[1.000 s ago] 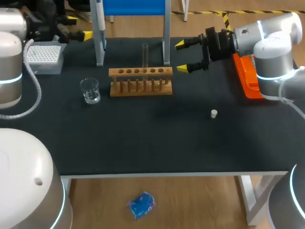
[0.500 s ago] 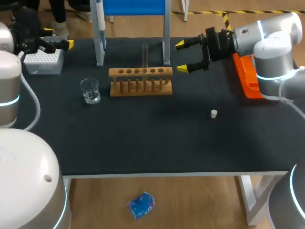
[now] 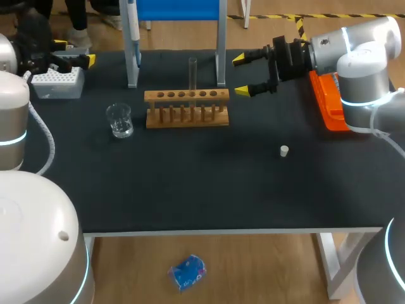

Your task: Invert the test tube, pick up the pipette, mount the tip to pipette, aspirate from beaker and dispense into the tube, eject the tip, return the pipette, and cap with the stopper.

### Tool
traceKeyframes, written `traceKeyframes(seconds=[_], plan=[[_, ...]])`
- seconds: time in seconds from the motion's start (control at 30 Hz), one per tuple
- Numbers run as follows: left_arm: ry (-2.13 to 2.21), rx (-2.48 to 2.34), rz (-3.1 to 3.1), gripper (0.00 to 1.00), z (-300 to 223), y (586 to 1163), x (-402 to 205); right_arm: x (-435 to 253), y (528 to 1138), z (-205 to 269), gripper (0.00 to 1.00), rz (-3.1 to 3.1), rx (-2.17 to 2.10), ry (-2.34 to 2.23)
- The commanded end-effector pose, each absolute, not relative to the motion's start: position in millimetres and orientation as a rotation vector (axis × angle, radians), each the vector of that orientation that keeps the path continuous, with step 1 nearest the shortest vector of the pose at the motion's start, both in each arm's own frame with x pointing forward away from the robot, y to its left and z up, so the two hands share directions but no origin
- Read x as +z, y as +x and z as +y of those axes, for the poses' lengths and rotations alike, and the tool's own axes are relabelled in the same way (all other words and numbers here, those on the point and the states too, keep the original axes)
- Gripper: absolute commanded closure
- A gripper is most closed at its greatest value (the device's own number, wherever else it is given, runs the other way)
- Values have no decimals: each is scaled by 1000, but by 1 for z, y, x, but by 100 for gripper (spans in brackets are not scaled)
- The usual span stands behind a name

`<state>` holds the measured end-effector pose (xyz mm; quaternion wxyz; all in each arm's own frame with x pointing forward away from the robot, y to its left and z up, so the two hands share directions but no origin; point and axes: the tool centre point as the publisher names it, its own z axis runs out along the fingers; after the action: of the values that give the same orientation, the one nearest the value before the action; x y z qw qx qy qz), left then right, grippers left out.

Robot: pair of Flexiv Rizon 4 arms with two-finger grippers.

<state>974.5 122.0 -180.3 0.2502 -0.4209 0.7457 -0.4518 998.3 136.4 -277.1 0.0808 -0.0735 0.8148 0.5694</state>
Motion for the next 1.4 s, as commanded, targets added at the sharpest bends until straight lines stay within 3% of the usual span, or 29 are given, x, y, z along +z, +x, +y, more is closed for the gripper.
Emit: traceKeyframes(seconds=[0.03,0.6,1.07,1.4], plan=[[-1187,-1140,2011,0,139,975,-189,-277,998,136,0,2437,1701,-221],[-1494,-920,1837,0,230,979,-224,-277,998,136,0,2437,1701,-221],[-1529,-889,1815,0,243,982,-232,-277,998,136,0,2437,1701,-221],[-1571,-822,1757,0,249,1015,-254,-277,998,136,0,2437,1701,-221]])
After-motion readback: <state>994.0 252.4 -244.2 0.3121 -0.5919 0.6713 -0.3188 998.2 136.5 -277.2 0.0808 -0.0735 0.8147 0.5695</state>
